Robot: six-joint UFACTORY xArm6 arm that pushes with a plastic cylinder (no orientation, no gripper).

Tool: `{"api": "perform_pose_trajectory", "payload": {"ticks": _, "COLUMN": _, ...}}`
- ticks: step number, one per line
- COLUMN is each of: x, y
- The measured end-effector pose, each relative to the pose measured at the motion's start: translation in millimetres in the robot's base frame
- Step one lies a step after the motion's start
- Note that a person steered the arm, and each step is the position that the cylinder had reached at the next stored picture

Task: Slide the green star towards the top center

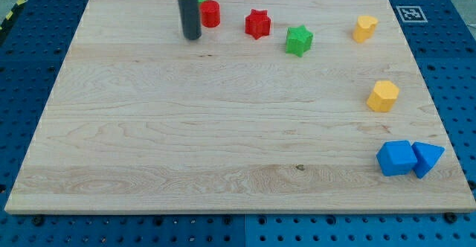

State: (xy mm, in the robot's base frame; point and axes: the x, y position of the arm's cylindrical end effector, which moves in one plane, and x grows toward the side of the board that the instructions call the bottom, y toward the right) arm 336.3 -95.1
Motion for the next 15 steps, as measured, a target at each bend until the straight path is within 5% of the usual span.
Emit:
{"api": "perform_pose_trajectory", "payload": {"ticks": 1, "x": 29.7, "y": 13.9}}
{"api": "perform_pose_trajectory", "payload": {"ticks": 2, "x": 44.3, "y": 114.5}}
{"api": "perform_pose_trajectory", "payload": {"ticks": 3, "x": 0.3, "y": 195.9}}
{"api": "perform_pose_trajectory", "payload": {"ticks": 4, "x": -35.1, "y": 182.3}}
{"api": "perform_pose_trajectory", "payload": {"ticks": 6, "x": -2.4, "y": 210.2}}
{"api": "perform_pose_trajectory", "payload": {"ticks": 8, "x": -51.2, "y": 119.6}}
{"api": "perform_pose_trajectory", "payload": {"ticks": 10, "x": 5.8, "y": 286.8}}
{"api": "perform_pose_trajectory", "payload": {"ticks": 11, "x": 11.9, "y": 321.0}}
{"api": "perform_pose_trajectory", "payload": {"ticks": 12, "x": -13.1, "y": 319.2}}
{"api": "perform_pose_trajectory", "payload": {"ticks": 13, "x": -41.3, "y": 246.0}}
{"api": "perform_pose_trajectory", "payload": {"ticks": 14, "x": -36.6, "y": 216.5}}
{"api": "perform_pose_trajectory", "payload": {"ticks": 15, "x": 1.9, "y": 255.2}}
